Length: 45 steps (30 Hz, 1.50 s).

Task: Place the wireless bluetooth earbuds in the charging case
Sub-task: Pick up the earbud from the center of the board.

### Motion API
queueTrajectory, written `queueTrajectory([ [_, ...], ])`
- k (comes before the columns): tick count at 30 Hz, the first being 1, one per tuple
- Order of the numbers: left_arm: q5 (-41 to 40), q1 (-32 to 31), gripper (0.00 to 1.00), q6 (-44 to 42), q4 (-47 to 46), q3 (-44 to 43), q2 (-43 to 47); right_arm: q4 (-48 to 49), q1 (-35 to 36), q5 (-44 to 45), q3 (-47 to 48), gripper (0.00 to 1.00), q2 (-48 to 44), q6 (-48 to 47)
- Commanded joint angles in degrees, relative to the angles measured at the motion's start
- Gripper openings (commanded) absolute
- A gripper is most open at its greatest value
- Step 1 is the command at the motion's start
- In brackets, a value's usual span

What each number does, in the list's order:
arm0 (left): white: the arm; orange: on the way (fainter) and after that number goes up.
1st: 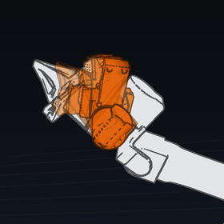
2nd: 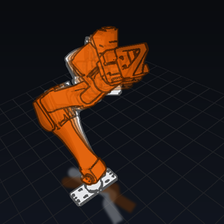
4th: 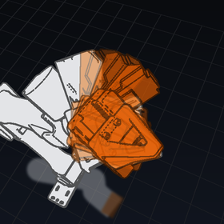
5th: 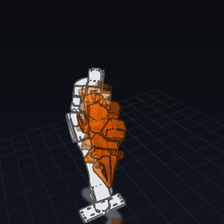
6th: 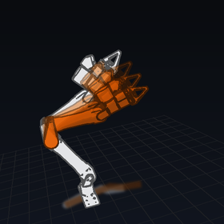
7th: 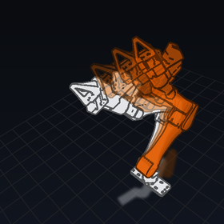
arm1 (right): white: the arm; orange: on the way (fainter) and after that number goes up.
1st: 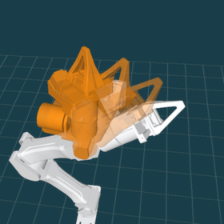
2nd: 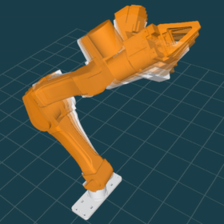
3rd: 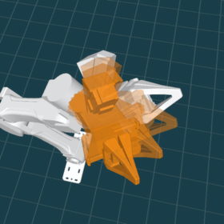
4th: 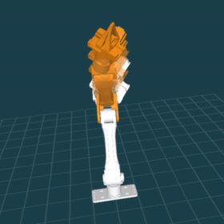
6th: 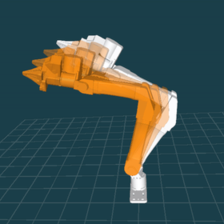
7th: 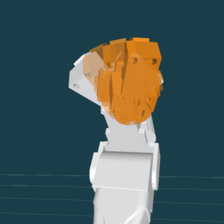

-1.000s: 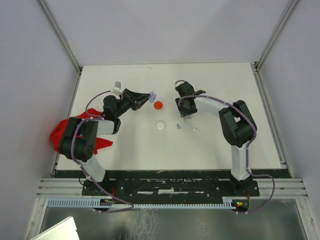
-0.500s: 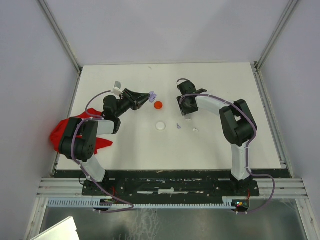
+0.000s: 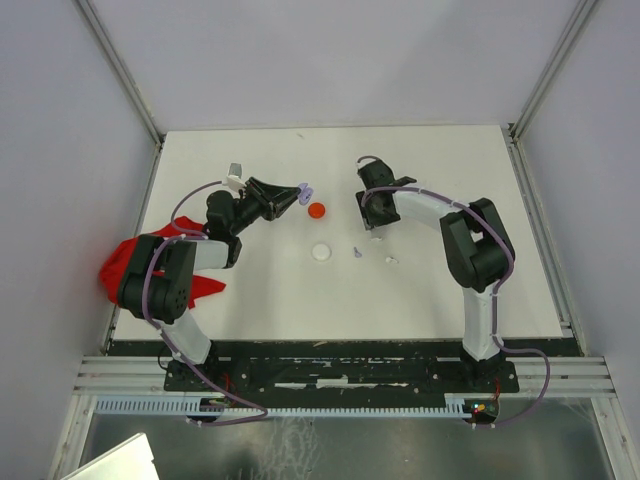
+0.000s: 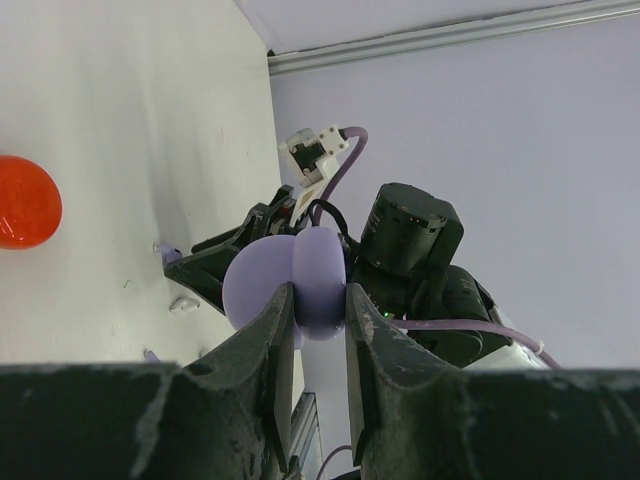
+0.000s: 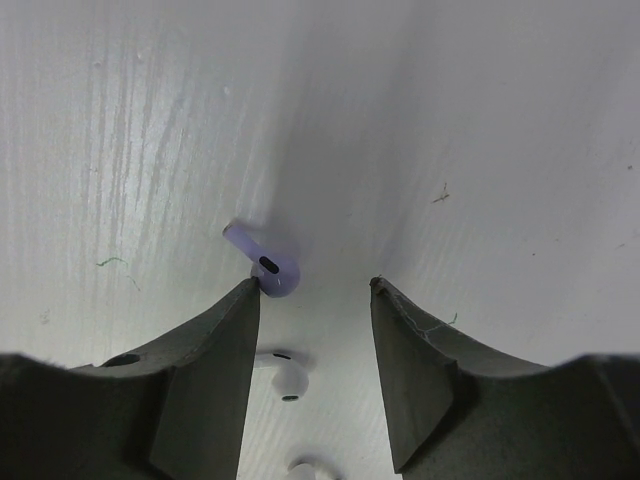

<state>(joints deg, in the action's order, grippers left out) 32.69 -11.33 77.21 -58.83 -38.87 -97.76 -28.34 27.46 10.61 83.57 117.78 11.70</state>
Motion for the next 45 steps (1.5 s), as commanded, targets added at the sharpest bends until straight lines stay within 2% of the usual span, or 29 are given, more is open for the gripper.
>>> queueTrajectory([
  [1, 0.36, 0.26, 0.03, 1.44, -2.71, -0.08, 1.02, -0.58, -1.09, 2.46, 0.55, 0.57, -1.71, -0.27],
  [25, 0.22, 0.20, 0.03, 0.93, -1.56, -0.24, 1.77, -0.02, -2.94, 1.52, 4.67, 0.58, 1.61, -0.63],
  [34, 0.12, 0.26, 0.03, 0.57, -0.94, -0.24, 2.23, 1.02, -3.22, 2.37, 2.97, 0.57, -3.76, 0.47],
  [45, 0.18, 0.20, 0.03, 0.99, -1.89, 0.20, 2.13, -0.79, -3.18, -9.07, 5.90, 0.58, -2.61, -0.66],
])
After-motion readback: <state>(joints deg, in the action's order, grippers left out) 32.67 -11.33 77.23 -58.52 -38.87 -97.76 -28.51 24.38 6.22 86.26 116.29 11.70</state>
